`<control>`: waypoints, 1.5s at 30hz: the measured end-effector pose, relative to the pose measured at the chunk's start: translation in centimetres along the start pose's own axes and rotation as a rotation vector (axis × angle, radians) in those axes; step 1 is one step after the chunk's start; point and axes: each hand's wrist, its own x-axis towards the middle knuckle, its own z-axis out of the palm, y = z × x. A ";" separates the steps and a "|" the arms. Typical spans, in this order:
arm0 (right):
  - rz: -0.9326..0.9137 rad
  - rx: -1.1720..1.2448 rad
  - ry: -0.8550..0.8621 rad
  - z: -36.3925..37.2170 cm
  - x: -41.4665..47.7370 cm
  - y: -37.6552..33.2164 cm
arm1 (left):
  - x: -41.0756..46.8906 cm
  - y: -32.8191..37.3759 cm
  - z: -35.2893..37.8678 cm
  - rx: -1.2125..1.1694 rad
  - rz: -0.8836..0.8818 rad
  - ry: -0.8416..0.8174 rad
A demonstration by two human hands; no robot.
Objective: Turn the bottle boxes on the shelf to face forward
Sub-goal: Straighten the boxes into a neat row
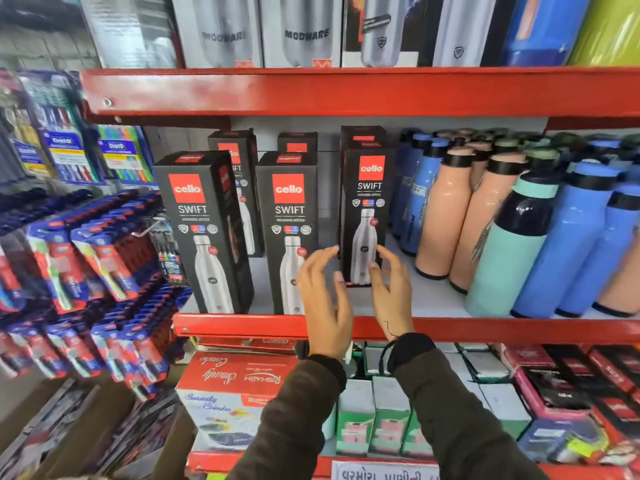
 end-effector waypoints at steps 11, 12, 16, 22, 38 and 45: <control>0.191 0.000 -0.147 0.1 7.9 3.9 | 5.6 -4.0 8.2 -0.100 -0.569 -0.125; 0.194 -0.001 -0.164 0.3 8.2 4.2 | 5.8 -4.7 8.4 -0.104 -0.617 -0.137; 0.181 0.009 -0.171 0.6 8.7 4.8 | 6.0 -6.2 8.9 -0.100 -0.702 -0.191; 0.150 -0.030 -0.124 -0.1 8.2 5.3 | 5.3 -5.8 8.3 -0.029 -0.637 -0.174; 0.032 -0.029 -0.097 -2.9 2.2 3.5 | 1.4 -2.0 4.9 0.053 -0.570 -0.171; 0.029 -0.068 -0.098 -4.9 -1.0 2.1 | -0.5 0.8 2.8 0.047 -0.538 -0.192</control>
